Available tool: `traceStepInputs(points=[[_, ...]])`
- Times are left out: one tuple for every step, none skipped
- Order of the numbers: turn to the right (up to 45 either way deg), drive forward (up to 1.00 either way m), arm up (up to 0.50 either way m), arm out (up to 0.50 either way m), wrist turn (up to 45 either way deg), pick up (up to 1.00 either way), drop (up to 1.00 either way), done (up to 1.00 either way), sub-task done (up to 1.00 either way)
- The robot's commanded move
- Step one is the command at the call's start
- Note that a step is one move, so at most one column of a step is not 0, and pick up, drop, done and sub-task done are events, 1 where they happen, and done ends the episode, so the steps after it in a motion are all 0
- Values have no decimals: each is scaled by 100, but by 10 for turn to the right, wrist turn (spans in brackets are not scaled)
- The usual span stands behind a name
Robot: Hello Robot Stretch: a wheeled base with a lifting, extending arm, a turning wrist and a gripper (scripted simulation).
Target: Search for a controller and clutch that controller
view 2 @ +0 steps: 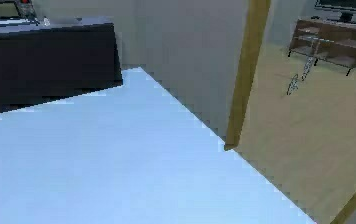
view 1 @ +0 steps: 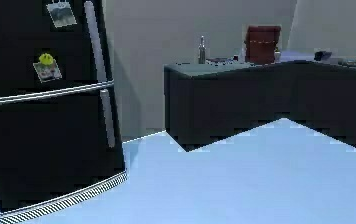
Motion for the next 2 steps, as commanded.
traceStepInputs(points=[[450,0,0,0,0,0,0,0,0],[450,0,0,0,0,0,0,0,0]])
